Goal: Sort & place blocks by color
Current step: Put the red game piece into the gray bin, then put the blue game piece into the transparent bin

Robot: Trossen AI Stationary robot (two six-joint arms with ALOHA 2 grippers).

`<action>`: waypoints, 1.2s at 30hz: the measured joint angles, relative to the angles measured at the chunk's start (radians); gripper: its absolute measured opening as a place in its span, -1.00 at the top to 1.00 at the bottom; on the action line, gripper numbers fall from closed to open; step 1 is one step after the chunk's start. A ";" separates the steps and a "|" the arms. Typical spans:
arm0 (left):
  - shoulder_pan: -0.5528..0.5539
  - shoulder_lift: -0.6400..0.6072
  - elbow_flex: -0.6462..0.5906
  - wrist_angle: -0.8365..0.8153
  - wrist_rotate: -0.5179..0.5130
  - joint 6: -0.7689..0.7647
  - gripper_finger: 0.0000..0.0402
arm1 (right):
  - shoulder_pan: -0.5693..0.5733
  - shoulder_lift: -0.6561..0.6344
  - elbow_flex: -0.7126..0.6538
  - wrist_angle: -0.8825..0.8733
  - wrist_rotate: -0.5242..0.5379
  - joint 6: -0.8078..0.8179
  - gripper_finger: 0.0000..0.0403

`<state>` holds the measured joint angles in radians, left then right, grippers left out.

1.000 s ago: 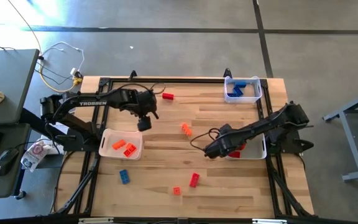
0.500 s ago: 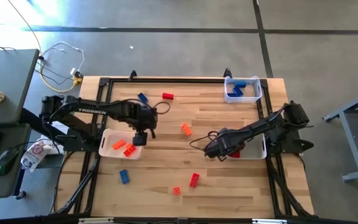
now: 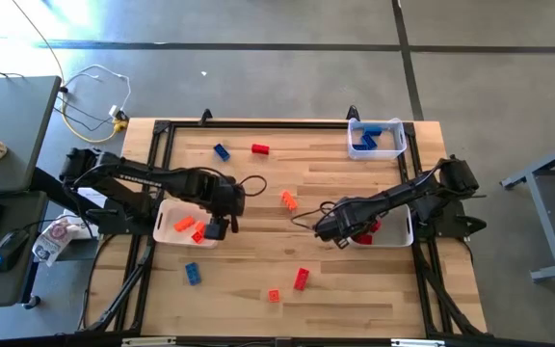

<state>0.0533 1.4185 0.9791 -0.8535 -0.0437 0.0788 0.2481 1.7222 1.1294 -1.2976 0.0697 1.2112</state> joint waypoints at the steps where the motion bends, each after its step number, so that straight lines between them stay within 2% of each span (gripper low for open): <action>1: -0.006 0.000 0.000 0.001 0.000 0.000 -0.10 | 0.000 0.000 0.000 0.000 0.001 0.001 0.46; 11: -0.049 0.000 0.000 0.004 0.000 -0.034 -0.10 | -0.002 0.000 0.000 -0.020 -0.029 -0.007 0.46; 17: -0.050 0.000 0.000 0.006 0.000 -0.034 -0.10 | -0.029 0.000 0.000 -0.005 -0.142 -0.101 0.50; 22: -0.050 0.000 0.000 0.006 0.000 -0.033 -0.10 | -0.039 0.000 0.001 0.002 -0.078 -0.128 0.53; 28: -0.050 0.000 0.000 0.009 -0.020 -0.019 -0.10 | -0.039 0.000 0.001 0.001 -0.078 -0.146 0.33; 33: -0.043 0.000 0.000 0.025 -0.133 -0.015 -0.10 | -0.038 0.000 0.001 -0.008 -0.066 -0.141 0.11; 36: -0.020 0.000 0.000 0.037 -0.209 -0.010 -0.10 | -0.039 0.000 0.001 -0.044 -0.051 -0.102 0.04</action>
<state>0.0335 1.4185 0.9791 -0.8163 -0.2528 0.0685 0.2092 1.7222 1.1301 -1.3419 0.0188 1.1093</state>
